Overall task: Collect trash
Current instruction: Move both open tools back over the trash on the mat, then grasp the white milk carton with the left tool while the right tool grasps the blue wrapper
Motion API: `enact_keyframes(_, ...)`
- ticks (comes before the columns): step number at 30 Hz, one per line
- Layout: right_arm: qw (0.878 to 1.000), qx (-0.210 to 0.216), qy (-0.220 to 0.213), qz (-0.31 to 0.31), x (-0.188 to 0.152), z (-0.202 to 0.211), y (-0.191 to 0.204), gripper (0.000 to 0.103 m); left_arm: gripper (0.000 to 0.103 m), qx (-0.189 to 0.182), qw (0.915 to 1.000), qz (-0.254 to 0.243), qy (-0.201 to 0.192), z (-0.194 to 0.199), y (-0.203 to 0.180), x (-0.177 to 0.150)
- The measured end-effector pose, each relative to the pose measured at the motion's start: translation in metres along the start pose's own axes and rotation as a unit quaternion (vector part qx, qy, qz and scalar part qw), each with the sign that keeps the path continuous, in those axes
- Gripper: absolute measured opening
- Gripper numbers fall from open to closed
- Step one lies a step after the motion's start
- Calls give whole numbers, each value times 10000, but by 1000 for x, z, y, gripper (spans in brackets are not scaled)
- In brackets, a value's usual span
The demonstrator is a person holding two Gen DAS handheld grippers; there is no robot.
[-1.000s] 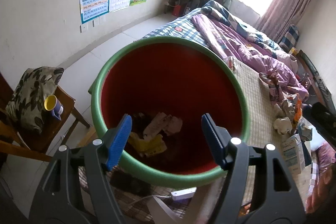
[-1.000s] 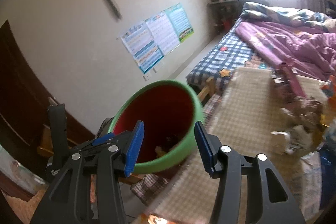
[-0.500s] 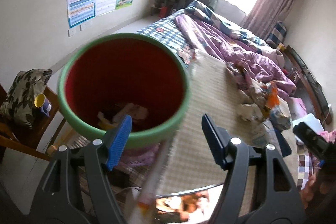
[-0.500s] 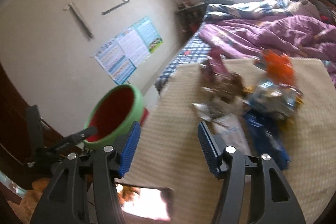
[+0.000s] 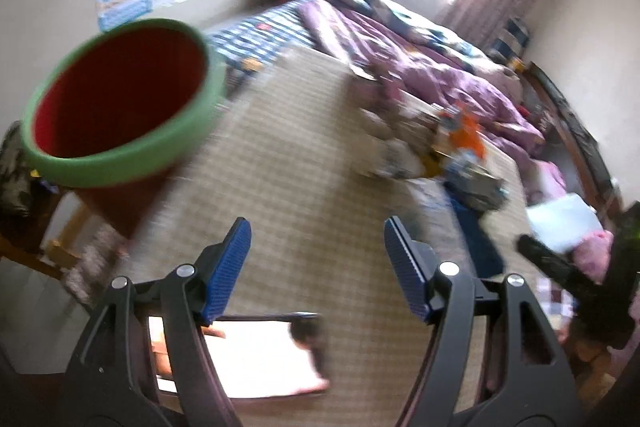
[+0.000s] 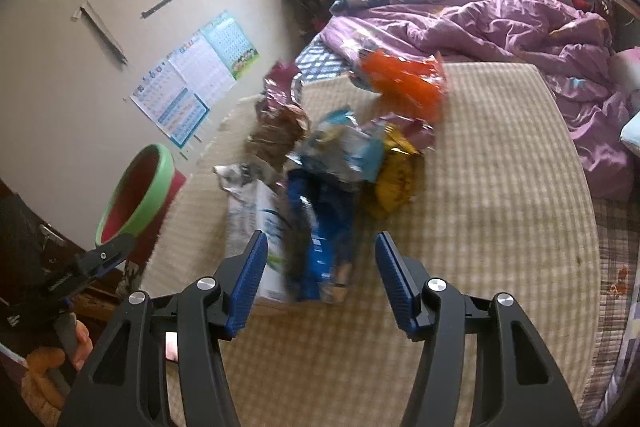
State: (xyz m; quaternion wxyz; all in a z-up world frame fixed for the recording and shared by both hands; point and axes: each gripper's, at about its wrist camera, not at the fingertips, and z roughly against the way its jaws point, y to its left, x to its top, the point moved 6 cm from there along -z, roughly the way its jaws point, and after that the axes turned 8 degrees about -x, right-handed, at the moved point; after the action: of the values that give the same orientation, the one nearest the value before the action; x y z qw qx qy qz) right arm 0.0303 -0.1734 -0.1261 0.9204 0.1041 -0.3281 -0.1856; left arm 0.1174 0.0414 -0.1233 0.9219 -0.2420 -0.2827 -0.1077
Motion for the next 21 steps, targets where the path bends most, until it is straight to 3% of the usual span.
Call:
enact_keyframes(7,9998,155,73,-56,1,2,-21,55,66,-208,9976,-423,509,-61,-68,-9)
enact_keyframes(12,9996,208,138,-108,-1,4,-35,55,67,-129,9970,-278,715,-90,-76,-24)
enact_keyframes(21,9986,430,298,-87,-1,-4,-36,55,67,-9,9964,-278,795,-92,-83,-27)
